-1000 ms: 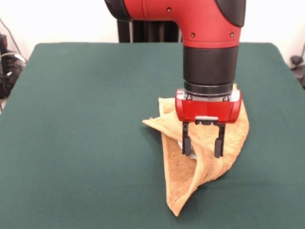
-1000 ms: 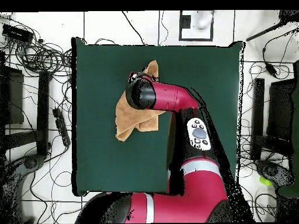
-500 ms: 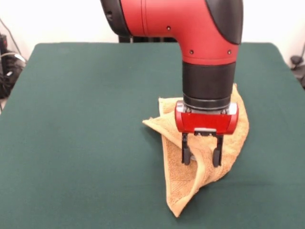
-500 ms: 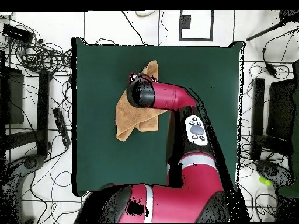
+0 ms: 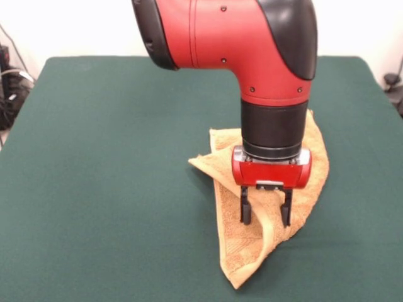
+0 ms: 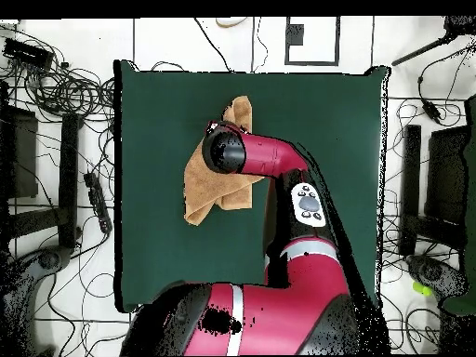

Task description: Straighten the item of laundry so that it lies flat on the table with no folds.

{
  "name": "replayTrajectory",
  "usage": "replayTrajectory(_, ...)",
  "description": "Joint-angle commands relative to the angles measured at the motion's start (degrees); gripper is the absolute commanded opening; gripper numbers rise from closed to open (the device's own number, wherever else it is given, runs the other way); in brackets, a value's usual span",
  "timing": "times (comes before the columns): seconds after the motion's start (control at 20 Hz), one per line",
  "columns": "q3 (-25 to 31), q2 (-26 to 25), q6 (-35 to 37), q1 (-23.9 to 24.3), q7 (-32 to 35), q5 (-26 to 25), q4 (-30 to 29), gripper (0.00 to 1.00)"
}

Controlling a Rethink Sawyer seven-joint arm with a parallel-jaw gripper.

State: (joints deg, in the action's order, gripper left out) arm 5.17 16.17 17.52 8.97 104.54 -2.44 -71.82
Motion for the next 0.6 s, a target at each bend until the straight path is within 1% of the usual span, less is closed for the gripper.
replayTrajectory(0.05,1.77,-0.5,4.84,-2.11,6.25,0.59,-1.78,1.0)
replayTrajectory(0.25,3.07,-0.36,4.84,-1.19,5.58,0.76,-2.22,1.0)
replayTrajectory(0.6,2.85,-0.28,4.35,-1.37,6.11,0.87,-2.34,1.0)
